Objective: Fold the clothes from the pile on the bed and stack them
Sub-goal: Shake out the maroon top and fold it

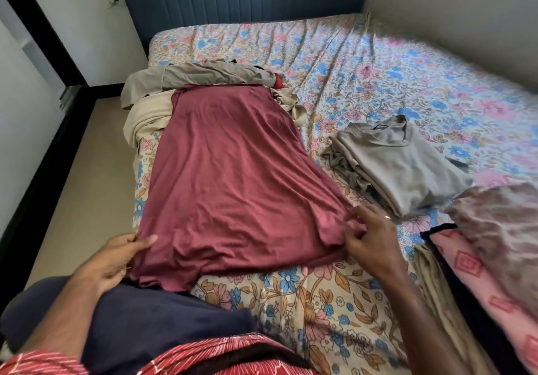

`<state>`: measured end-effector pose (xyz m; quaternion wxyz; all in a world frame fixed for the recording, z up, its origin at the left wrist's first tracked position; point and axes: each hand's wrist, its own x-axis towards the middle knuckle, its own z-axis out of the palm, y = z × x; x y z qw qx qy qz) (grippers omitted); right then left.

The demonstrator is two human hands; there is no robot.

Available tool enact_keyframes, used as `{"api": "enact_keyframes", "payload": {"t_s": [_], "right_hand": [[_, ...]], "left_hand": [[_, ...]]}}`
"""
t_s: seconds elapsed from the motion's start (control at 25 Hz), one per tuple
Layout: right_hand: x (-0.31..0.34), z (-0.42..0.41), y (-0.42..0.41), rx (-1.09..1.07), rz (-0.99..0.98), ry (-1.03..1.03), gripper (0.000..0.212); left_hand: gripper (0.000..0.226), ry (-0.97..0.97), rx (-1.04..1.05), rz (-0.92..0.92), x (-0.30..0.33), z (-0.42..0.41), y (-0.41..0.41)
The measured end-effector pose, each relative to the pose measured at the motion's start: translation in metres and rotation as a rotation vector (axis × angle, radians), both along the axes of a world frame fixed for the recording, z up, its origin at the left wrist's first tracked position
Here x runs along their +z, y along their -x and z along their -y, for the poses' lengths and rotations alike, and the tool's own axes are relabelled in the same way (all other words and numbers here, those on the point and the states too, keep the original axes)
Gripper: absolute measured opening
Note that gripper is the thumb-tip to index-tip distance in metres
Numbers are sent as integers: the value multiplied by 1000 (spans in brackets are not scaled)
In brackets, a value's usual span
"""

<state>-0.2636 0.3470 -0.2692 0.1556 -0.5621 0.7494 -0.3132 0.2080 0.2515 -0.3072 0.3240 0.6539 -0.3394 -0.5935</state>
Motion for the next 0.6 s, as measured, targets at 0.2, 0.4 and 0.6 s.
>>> {"api": "enact_keyframes", "payload": {"t_s": [0.2,0.4,0.6], "right_hand": [[-9,3,-14,133,-176,-178,33],[-3,6,-1,-222,14,132,13],[-2,10,13,-234,32,-101,14]], "left_hand": [[19,56,126,-23,0,5,14],[17,111,259,162,-9,11,3],[28,59,109,212,-14,5,5]]}}
